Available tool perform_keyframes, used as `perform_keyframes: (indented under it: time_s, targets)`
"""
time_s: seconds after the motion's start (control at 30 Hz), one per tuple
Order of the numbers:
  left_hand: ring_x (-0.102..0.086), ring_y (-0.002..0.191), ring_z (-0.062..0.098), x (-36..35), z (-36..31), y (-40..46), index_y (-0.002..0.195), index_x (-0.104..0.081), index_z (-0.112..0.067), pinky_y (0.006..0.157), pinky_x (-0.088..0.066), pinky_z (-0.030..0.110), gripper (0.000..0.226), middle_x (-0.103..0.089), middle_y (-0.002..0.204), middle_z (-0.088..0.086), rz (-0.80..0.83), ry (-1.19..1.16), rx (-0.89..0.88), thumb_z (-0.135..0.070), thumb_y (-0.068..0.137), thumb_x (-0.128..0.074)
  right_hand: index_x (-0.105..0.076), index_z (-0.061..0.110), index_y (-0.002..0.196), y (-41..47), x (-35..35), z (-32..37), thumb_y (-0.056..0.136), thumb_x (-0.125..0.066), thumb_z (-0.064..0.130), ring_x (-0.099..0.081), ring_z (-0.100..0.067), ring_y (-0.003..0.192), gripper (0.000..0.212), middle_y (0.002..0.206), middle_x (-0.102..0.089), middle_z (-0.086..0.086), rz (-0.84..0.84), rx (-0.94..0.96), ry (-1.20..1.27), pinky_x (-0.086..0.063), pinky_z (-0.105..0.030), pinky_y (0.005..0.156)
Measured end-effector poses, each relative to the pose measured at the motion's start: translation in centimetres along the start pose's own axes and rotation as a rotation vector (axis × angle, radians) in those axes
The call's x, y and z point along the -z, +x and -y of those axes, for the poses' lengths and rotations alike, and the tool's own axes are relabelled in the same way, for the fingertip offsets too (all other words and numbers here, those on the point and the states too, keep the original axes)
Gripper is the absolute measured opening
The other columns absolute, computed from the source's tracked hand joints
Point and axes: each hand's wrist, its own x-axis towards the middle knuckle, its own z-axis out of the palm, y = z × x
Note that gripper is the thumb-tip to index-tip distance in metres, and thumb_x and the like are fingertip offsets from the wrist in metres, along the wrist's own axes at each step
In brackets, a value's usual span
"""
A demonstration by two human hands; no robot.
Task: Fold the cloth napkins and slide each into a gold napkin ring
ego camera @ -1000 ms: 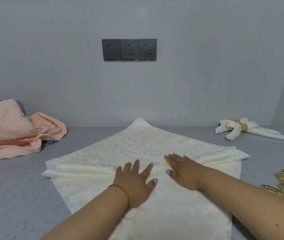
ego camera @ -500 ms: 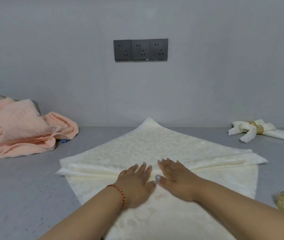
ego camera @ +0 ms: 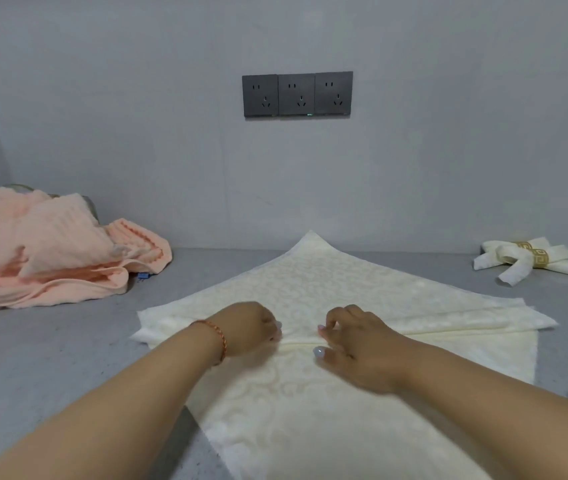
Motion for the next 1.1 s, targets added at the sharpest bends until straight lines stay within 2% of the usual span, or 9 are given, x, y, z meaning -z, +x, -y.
perform_keyframes:
  time_s: [0.1,0.3,0.43,0.6,0.73,0.8,0.9,1.0,1.1]
  targets:
    - [-0.063,0.066,0.011,0.7,1.0,2.2,0.074,-0.073,-0.013,0.075,-0.050,0.021,0.029,-0.074,0.081,0.004,-0.016,-0.140,0.028,-0.030,0.093,-0.058,-0.035,0.033,0.147,0.7,0.2,0.6,0.100,-0.020,0.053,-0.028,-0.009,0.112,0.053,0.111,-0.033,0.010,0.039,0.052,0.069,-0.022,-0.027,0.104]
    - [-0.055,0.059,0.018,0.9,3.1,4.4,0.084,-0.064,-0.020,0.061,-0.048,0.024,0.021,-0.067,0.064,0.000,0.098,-0.134,0.120,-0.031,0.075,-0.080,-0.060,0.053,0.113,2.4,0.3,-0.8,0.069,-0.018,0.092,-0.038,-0.008,0.116,0.073,0.110,-0.046,0.014,0.104,-0.136,0.506,-0.029,-0.036,0.108]
    - [-0.057,0.075,0.016,1.8,3.8,5.3,0.084,-0.064,-0.027,0.074,-0.051,0.028,0.031,-0.064,0.084,-0.005,0.184,0.104,0.113,-0.050,0.070,-0.080,-0.059,0.048,0.076,3.1,1.9,-0.2,0.092,-0.023,0.069,-0.028,-0.002,0.131,0.044,0.132,-0.054,0.013,0.231,-0.077,0.624,-0.017,-0.039,0.115]
    - [-0.054,0.076,0.013,2.2,3.9,5.9,0.075,-0.060,-0.031,0.084,-0.053,0.036,0.027,-0.058,0.077,-0.013,0.259,0.173,0.083,-0.050,0.069,-0.079,-0.059,0.056,0.079,4.5,1.4,0.1,0.050,-0.016,0.103,-0.040,-0.009,0.124,0.070,0.131,-0.053,0.019,0.278,-0.070,0.581,-0.026,-0.043,0.111]
    - [-0.050,0.073,0.011,2.3,4.5,6.2,0.076,-0.054,-0.039,0.082,-0.050,0.035,0.025,-0.052,0.076,-0.015,0.319,0.106,-0.024,-0.040,0.073,-0.079,-0.051,0.071,0.066,4.3,1.8,0.3,0.060,-0.021,0.097,-0.046,-0.013,0.116,0.040,0.130,-0.053,0.014,0.291,-0.068,0.559,-0.031,-0.041,0.108]
    - [-0.046,0.066,0.009,2.2,4.4,5.9,0.071,-0.058,-0.039,0.071,-0.044,0.027,0.022,-0.048,0.068,-0.014,0.328,0.081,-0.098,-0.031,0.076,-0.077,-0.055,0.071,0.086,4.3,2.1,0.5,0.057,-0.018,0.099,-0.045,-0.014,0.118,0.055,0.126,-0.049,0.012,0.325,-0.074,0.473,-0.032,-0.039,0.107]
    - [-0.047,0.062,0.002,2.1,4.0,5.5,0.067,-0.068,-0.035,0.067,-0.041,0.018,0.018,-0.050,0.062,-0.016,0.293,0.022,-0.122,-0.022,0.076,-0.076,-0.047,0.050,0.130,5.0,1.8,0.5,0.038,-0.006,0.106,-0.043,-0.017,0.118,0.115,0.117,-0.042,0.011,0.384,-0.077,0.323,-0.034,-0.041,0.105]
    - [-0.051,0.061,0.005,3.0,3.0,5.2,0.083,-0.078,-0.027,0.068,-0.046,0.019,0.014,-0.059,0.061,-0.012,0.334,0.043,-0.050,-0.016,0.081,-0.068,-0.039,0.056,0.134,4.7,2.4,0.8,0.073,-0.009,0.088,-0.040,-0.017,0.119,0.075,0.109,-0.037,0.011,0.387,-0.021,0.261,-0.032,-0.042,0.107]
    - [-0.063,0.075,0.019,4.2,2.1,5.0,0.116,-0.066,0.001,0.068,-0.056,0.019,0.042,-0.063,0.079,0.009,0.537,-0.048,0.052,0.011,0.090,-0.034,-0.039,0.050,0.137,4.3,2.7,1.0,0.089,-0.012,0.073,-0.038,-0.016,0.120,0.059,0.107,-0.035,0.011,0.409,0.001,0.221,-0.030,-0.041,0.108]
